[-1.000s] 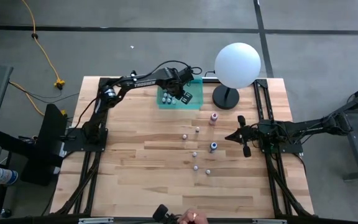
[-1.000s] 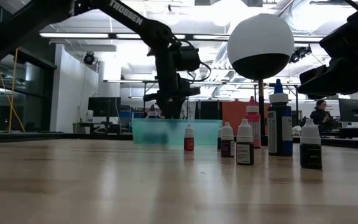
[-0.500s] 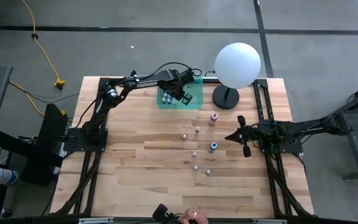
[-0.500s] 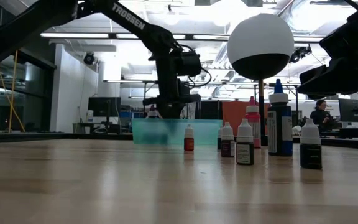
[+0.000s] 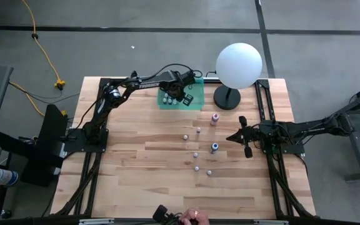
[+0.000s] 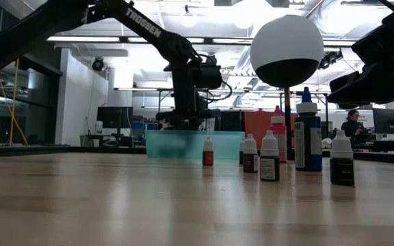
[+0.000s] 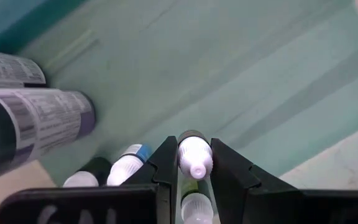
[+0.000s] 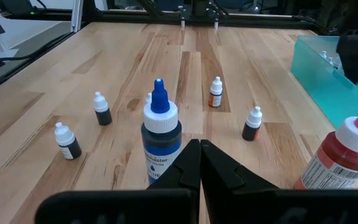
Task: Pick & Place food coloring
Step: Put the small brown food coloring bottle into the bin
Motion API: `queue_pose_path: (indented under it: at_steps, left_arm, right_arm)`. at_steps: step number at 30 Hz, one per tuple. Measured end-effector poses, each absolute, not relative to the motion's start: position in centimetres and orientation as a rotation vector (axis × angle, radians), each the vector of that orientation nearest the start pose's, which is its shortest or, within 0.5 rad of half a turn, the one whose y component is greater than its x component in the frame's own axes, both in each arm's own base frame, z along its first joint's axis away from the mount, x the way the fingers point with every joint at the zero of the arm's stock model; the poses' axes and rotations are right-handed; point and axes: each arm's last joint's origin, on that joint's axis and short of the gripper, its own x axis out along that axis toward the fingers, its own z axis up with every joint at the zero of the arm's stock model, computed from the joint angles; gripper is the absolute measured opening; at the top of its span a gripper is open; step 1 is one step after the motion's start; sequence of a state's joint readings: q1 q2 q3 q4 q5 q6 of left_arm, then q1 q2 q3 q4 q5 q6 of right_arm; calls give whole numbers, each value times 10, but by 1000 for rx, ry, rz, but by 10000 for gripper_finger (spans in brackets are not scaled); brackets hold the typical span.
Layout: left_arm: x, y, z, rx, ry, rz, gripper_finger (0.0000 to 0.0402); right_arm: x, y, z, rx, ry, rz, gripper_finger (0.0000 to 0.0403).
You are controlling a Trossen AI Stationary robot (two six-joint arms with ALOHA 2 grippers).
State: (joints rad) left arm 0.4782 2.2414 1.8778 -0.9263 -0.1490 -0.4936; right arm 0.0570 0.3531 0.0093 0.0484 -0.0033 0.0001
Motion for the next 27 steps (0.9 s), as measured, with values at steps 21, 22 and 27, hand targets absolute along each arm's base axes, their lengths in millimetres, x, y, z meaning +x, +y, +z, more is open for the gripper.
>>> queue_pose_path:
  at_steps: [21,22,27]
  left_arm:
    - [406,215,186,-630,1156,861,121]
    - [406,215,186,-630,1156,862,121]
    - [406,215,186,-629,1154,860,121]
  right_arm:
    - [115,7,141,-8,295,60,0]
    - [116,7,141,-8,295,60,0]
    - [115,7,141,-8,295,60,0]
